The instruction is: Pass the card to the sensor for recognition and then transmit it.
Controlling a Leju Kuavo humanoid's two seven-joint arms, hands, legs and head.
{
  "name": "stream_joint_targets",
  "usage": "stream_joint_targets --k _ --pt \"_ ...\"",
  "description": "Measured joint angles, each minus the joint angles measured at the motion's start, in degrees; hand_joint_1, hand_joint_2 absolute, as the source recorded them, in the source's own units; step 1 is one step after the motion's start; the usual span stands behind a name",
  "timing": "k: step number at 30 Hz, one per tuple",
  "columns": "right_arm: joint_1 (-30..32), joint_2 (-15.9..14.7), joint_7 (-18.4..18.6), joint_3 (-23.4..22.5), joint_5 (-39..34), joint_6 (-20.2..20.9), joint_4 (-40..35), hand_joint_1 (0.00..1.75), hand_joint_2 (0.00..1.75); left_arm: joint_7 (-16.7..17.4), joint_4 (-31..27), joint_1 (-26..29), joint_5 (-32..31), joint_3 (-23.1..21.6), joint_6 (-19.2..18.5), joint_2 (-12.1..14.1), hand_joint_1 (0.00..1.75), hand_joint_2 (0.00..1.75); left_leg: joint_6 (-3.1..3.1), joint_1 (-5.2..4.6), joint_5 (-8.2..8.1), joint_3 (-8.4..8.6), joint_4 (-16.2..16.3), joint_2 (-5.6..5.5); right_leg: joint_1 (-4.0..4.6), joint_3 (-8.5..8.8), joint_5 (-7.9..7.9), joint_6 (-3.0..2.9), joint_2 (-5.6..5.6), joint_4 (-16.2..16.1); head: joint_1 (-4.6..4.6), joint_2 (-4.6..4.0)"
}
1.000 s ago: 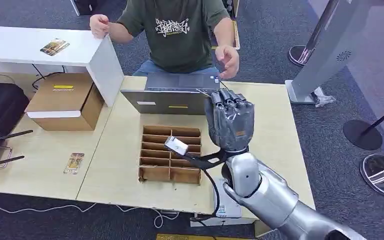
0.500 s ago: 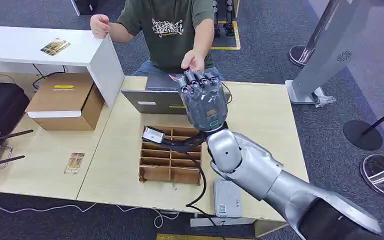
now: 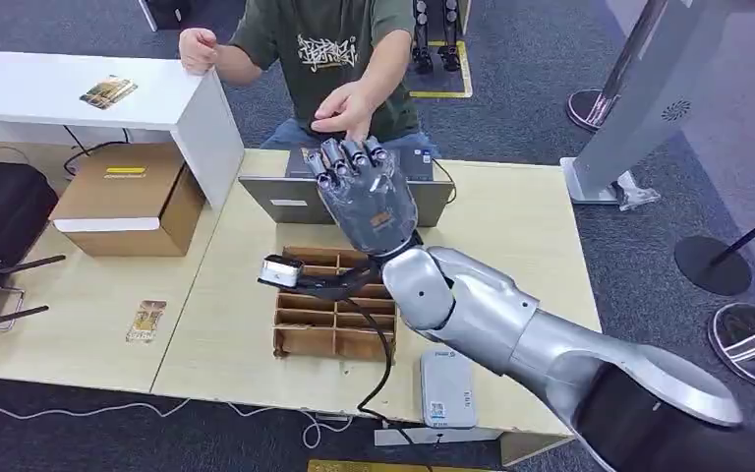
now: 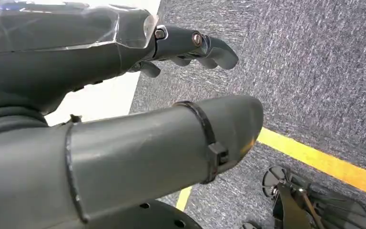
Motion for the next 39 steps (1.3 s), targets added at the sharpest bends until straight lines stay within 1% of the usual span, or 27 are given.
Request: stream_joint_targets --k 3,9,13,18,21,26,29,33,39 --pt "0.09 -0.02 -0.68 -0.78 0.00 0.00 1.46 1.75 1.75 0.37 0.00 -0.03 -0.48 -0.26 0.00 0.11 0.00 0.00 0.00 0.00 0.00 0.01 0.01 0.01 0.00 -0.01 0.00 0.00 0.02 0.00 0.00 0.00" --pt "1.64 -0.22 -1.75 -3.85 0.00 0.00 3.15 1.75 1.75 0.55 0.00 -0.16 -0.28 -0.37 0.15 0.22 0.00 0.00 0.00 0.00 0.00 0.01 0.01 0.01 0.00 -0.01 0.00 0.00 0.03 0.00 -0.02 0.00" --pt "2.01 -0.28 -0.48 -4.63 0.00 0.00 4.19 1.75 1.75 0.63 0.00 -0.14 -0.22 -0.37 0.18 0.39 0.00 0.00 0.00 0.00 0.00 0.01 0.00 0.01 0.00 -0.01 0.00 0.00 0.03 0.00 0.00 0.00" --pt "2.02 -0.28 -0.42 -5.51 0.00 0.00 6.03 1.75 1.75 0.92 0.00 -0.16 -0.68 -0.37 0.15 0.46 0.00 0.00 0.00 0.00 0.00 0.01 0.01 0.01 0.00 -0.01 0.00 0.00 0.02 0.00 -0.02 0.00" --pt "2.02 -0.26 -1.25 -8.03 -0.02 0.00 8.20 1.75 1.75 1.47 0.00 -0.19 -1.01 -0.39 0.15 0.46 0.00 0.00 0.00 0.00 0.00 0.00 0.01 0.00 0.00 0.00 0.00 0.00 0.00 0.00 0.00 0.00" --pt "2.01 -0.26 -4.48 -13.45 -0.02 0.00 10.69 1.75 1.75 1.90 0.00 -0.27 -1.18 -0.39 0.15 0.52 0.00 0.00 0.00 0.00 0.00 0.00 0.02 0.00 0.00 0.01 0.02 0.02 0.00 0.00 0.00 0.00" --pt "1.98 -0.26 -4.81 -15.91 -0.02 -0.02 11.63 1.75 1.75 1.90 0.00 -0.27 -1.11 -0.39 0.24 0.59 0.00 0.00 0.00 0.00 0.00 0.00 0.03 0.00 0.00 0.01 0.02 0.02 0.00 0.00 0.00 0.00" --pt "1.98 -0.28 -4.65 -17.66 -0.02 -0.02 12.33 1.75 1.75 1.90 0.00 -0.27 -1.09 -0.39 0.39 0.63 0.00 0.00 0.00 0.00 0.00 0.00 0.04 0.00 0.00 0.01 0.02 0.02 0.01 0.00 -0.02 0.00" --pt "2.00 -0.33 -4.24 -18.25 -0.02 -0.02 12.57 1.75 1.75 1.92 0.00 -0.26 -1.09 -0.39 0.70 0.66 0.00 0.00 0.00 0.00 0.00 0.00 0.03 0.01 0.00 -0.02 0.01 0.02 0.02 0.00 0.00 0.00"
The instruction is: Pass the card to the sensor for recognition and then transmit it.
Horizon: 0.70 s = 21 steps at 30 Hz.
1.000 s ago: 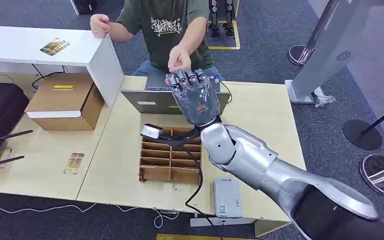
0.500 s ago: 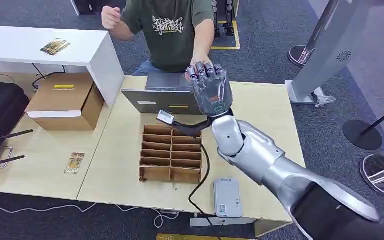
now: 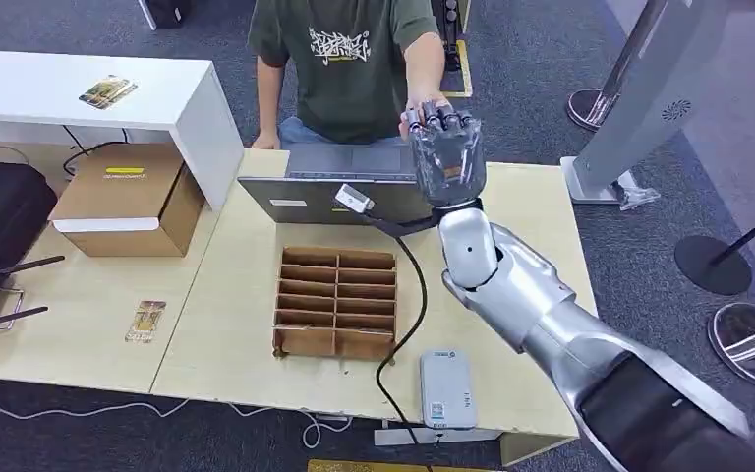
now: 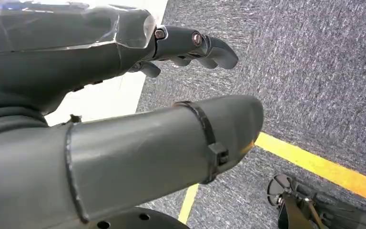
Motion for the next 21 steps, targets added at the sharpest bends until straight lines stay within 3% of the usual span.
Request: stream_joint_targets --k 10,11,21 --pt "0.29 -0.02 -1.22 -0.90 0.00 0.00 0.02 1.75 1.75 0.07 0.00 0.00 0.31 0.00 0.00 0.09 0.00 0.00 0.00 0.00 0.00 -0.01 0.00 0.00 0.00 0.00 0.00 0.00 0.00 0.00 0.00 0.00" --pt "0.30 -0.02 -1.27 -0.94 0.00 0.00 0.02 0.00 1.75 0.07 0.00 0.01 0.33 0.00 0.00 0.09 0.00 0.00 0.00 0.00 0.00 -0.01 0.00 0.00 0.00 0.00 0.00 0.00 0.00 0.00 0.00 0.00" --pt "0.43 -0.02 -1.99 -2.58 0.02 0.00 0.11 0.00 1.75 0.07 0.00 0.04 0.46 0.02 0.00 0.09 0.00 0.00 0.00 0.00 0.00 0.00 0.00 0.00 0.00 0.00 0.00 0.00 0.01 0.00 -0.02 0.00"
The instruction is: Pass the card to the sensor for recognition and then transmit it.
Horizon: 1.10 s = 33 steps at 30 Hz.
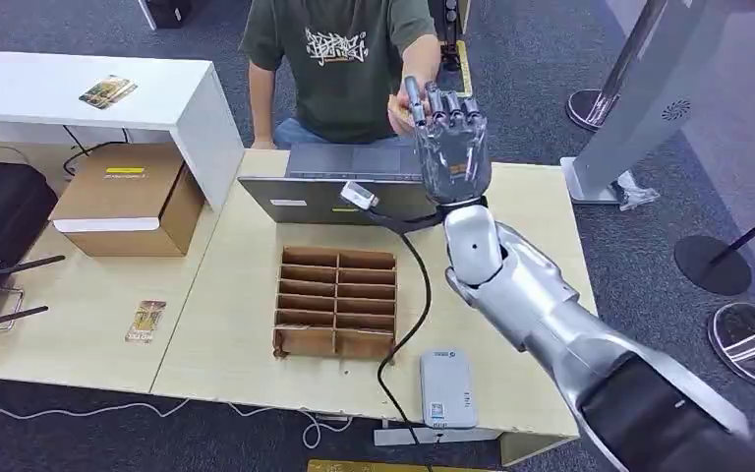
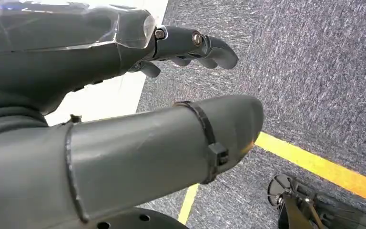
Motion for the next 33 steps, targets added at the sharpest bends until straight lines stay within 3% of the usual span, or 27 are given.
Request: stream_joint_targets --k 13,18,33 --pt "-0.49 -1.16 1.33 -1.44 -0.02 0.00 0.96 0.00 1.75 -0.44 0.00 0.28 0.07 0.00 -0.04 0.02 0.00 0.00 0.00 0.00 0.00 0.00 0.00 0.00 0.00 0.00 0.00 0.00 -0.01 0.00 0.02 0.00" --pt "-3.37 -2.80 2.69 4.78 -0.02 0.00 3.82 0.00 1.75 -0.52 0.00 0.31 0.15 0.04 -0.18 0.17 0.00 0.00 0.00 0.00 0.00 0.01 0.02 0.01 0.00 0.00 0.01 0.01 0.02 0.00 0.02 0.00" --pt "-6.42 -5.68 4.02 13.09 -0.02 0.00 7.60 0.00 1.75 -0.44 0.00 0.65 0.35 0.18 -0.15 0.26 0.00 0.00 0.00 -0.01 0.00 0.00 0.02 0.00 -0.01 0.01 0.01 0.01 0.00 0.00 0.02 0.00"
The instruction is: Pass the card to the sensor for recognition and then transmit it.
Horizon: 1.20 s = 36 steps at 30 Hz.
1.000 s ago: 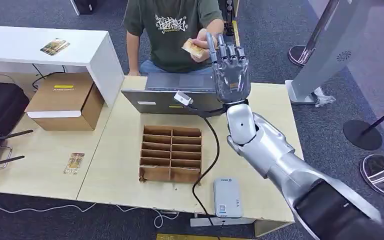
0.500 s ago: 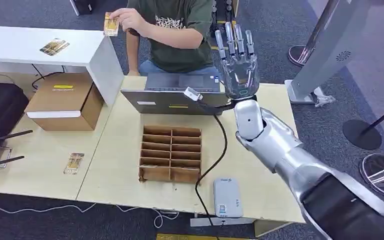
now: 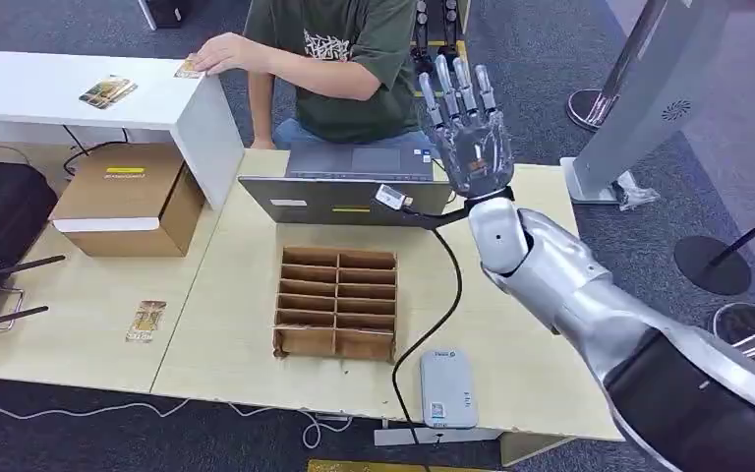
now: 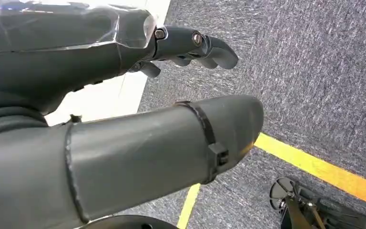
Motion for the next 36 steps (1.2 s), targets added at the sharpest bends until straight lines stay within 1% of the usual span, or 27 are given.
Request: stream_joint_targets --k 5,8,11,12,13,14,15,16,17,19,20,21,22,24,25,26,28,29,31,33,36 --pt "-0.12 -0.77 0.70 0.57 0.00 0.00 0.26 0.00 1.75 -0.18 0.00 0.02 0.04 0.17 0.00 0.02 0.00 0.00 0.00 0.00 0.00 0.01 0.02 0.00 0.00 0.00 0.00 0.00 -0.02 0.00 -0.02 0.00" --pt "-0.08 -1.86 1.49 0.15 0.02 0.00 0.24 0.00 1.75 -0.59 0.00 0.05 0.07 0.31 0.00 0.02 0.00 0.00 0.00 0.00 0.00 0.01 0.02 0.00 0.00 -0.01 0.00 0.00 -0.01 0.00 -0.02 0.00" --pt "0.62 -3.08 0.88 -1.67 0.00 0.00 -0.65 0.00 1.75 -0.70 0.00 0.08 0.07 0.33 0.13 0.02 0.00 0.00 0.00 0.01 0.00 0.01 0.02 -0.01 0.00 0.01 0.00 0.00 -0.03 0.00 -0.02 0.00" --pt "1.56 -3.37 -0.71 -3.61 -0.15 0.00 -1.86 0.00 1.75 -0.70 0.00 0.11 0.09 0.33 0.18 0.00 0.00 0.00 0.00 0.01 0.00 0.00 0.02 -0.02 0.00 0.02 0.00 0.00 -0.04 0.00 0.00 0.00" --pt "3.21 -3.61 -3.62 -6.83 -0.50 0.00 -3.88 0.00 1.75 -0.77 0.00 0.19 0.13 0.35 0.24 -0.02 0.00 0.00 0.01 0.01 -0.01 0.00 0.02 -0.03 0.01 0.04 0.00 0.00 -0.03 -0.01 0.02 0.00" --pt "5.42 -3.56 -8.39 -11.41 -1.43 0.00 -6.66 0.00 1.75 -0.79 0.00 0.24 0.15 0.35 0.37 -0.02 0.00 0.00 0.03 0.00 -0.02 -0.03 0.01 -0.02 0.01 0.04 0.00 0.00 -0.01 0.00 0.00 0.00" --pt "7.77 -2.80 -15.16 -17.86 -3.25 -0.04 -9.69 0.00 1.75 -0.85 0.00 0.22 0.13 0.37 0.46 -0.02 0.00 0.00 0.03 -0.01 -0.02 -0.03 0.02 -0.02 0.00 0.03 0.00 0.01 -0.01 0.00 -0.02 0.00" --pt "9.93 -2.07 -19.32 -23.66 -4.71 -0.07 -11.61 0.00 1.75 -0.90 0.00 0.20 0.09 0.37 0.50 -0.07 0.00 0.00 0.03 0.00 -0.02 -0.05 0.02 -0.08 0.00 0.02 0.00 0.00 -0.09 0.00 -0.02 0.00" --pt "11.41 -1.06 -22.11 -30.48 -6.01 -0.07 -13.45 0.00 1.75 -1.05 0.00 0.19 0.07 0.37 0.52 -0.09 0.00 0.00 0.03 -0.01 -0.02 -0.08 0.02 -0.24 0.00 0.02 -0.01 0.01 -0.23 -0.01 -0.04 0.00" --pt "12.97 0.35 -23.59 -39.44 -6.56 -0.07 -16.11 0.00 1.75 -1.16 0.00 0.23 0.07 0.35 0.52 -0.11 0.00 0.00 0.02 0.03 0.00 -0.13 0.02 -0.57 0.02 0.06 -0.09 0.02 -0.61 -0.01 -0.02 0.00" --pt "13.45 0.65 -24.62 -42.50 -6.73 -0.07 -17.15 0.00 1.75 -1.18 0.00 0.31 0.04 0.35 0.55 -0.11 0.00 0.00 0.04 0.03 0.02 -0.16 0.01 -0.62 0.02 0.09 -0.09 0.02 -0.68 -0.01 0.02 0.00" --pt "13.97 1.36 -26.90 -44.95 -7.48 -0.07 -17.90 0.00 1.75 -1.22 0.00 0.39 -0.02 0.37 0.57 -0.15 0.00 0.00 0.04 0.02 0.02 -0.16 0.02 -0.61 0.01 0.09 -0.09 0.02 -0.66 -0.01 0.00 0.00" --pt "14.42 1.99 -31.38 -48.80 -8.53 -0.07 -18.36 0.00 1.75 -1.33 0.00 0.46 -0.11 0.35 0.59 -0.15 0.00 0.00 0.04 0.01 0.02 -0.16 0.01 -0.55 0.01 0.08 -0.08 0.02 -0.57 -0.01 0.02 0.00" --pt "14.78 4.35 -40.78 -57.63 -11.68 -0.07 -18.51 0.00 1.75 -1.62 0.00 0.33 -0.33 0.37 0.61 -0.15 0.00 0.00 0.04 -0.02 0.02 -0.14 0.03 -0.41 -0.02 0.04 -0.06 0.03 -0.40 -0.01 -0.02 0.00" --pt "14.59 5.29 -44.60 -62.44 -13.71 -0.07 -18.31 0.00 1.75 -1.75 0.00 0.25 -0.37 0.35 0.59 -0.17 0.00 0.00 0.04 -0.03 0.02 -0.14 0.04 -0.42 -0.03 0.03 -0.06 0.03 -0.41 -0.01 0.02 0.00" --pt "14.18 6.25 -47.18 -67.09 -15.63 -0.04 -17.88 0.00 1.75 -1.77 0.00 0.21 -0.44 0.35 0.55 -0.20 0.00 0.00 0.05 -0.03 0.02 -0.15 0.05 -0.45 -0.03 0.04 -0.06 0.03 -0.48 -0.01 -0.04 0.00" --pt "13.11 7.12 -49.25 -73.62 -19.72 -0.04 -16.32 0.00 1.75 -1.77 0.00 0.23 -0.50 0.35 0.44 -0.22 0.00 0.00 0.10 -0.03 0.06 -0.16 0.05 -0.54 -0.03 0.07 -0.07 0.04 -0.58 -0.02 -0.02 0.00" --pt "12.50 7.28 -49.66 -76.35 -22.28 -0.02 -14.91 0.00 1.75 -1.73 0.00 0.25 -0.48 0.35 0.33 -0.26 0.00 0.00 0.10 -0.03 0.06 -0.18 0.05 -0.54 -0.03 0.07 -0.06 0.04 -0.60 -0.02 0.02 0.00" --pt "10.92 7.36 -49.62 -80.33 -27.31 -0.02 -11.88 0.00 1.75 -1.60 0.00 0.21 -0.33 0.37 0.33 -0.28 0.00 0.00 0.10 -0.04 0.05 -0.17 0.05 -0.49 -0.05 0.07 -0.05 0.06 -0.49 -0.02 0.00 0.00" --pt "9.80 7.32 -48.81 -83.20 -29.29 0.00 -9.12 0.00 1.75 -1.36 0.00 0.13 -0.15 0.35 0.20 -0.33 0.00 0.00 0.10 -0.05 0.05 -0.15 0.06 -0.42 -0.07 0.05 -0.04 0.07 -0.40 -0.02 0.00 0.00" --pt "9.06 7.30 -48.26 -85.79 -28.83 0.00 -7.47 0.00 1.75 -1.36 0.00 0.09 -0.13 0.35 0.07 -0.35 0.00 0.00 0.10 -0.05 0.03 -0.13 0.08 -0.36 -0.07 0.02 -0.03 0.08 -0.31 -0.02 -0.02 0.00"
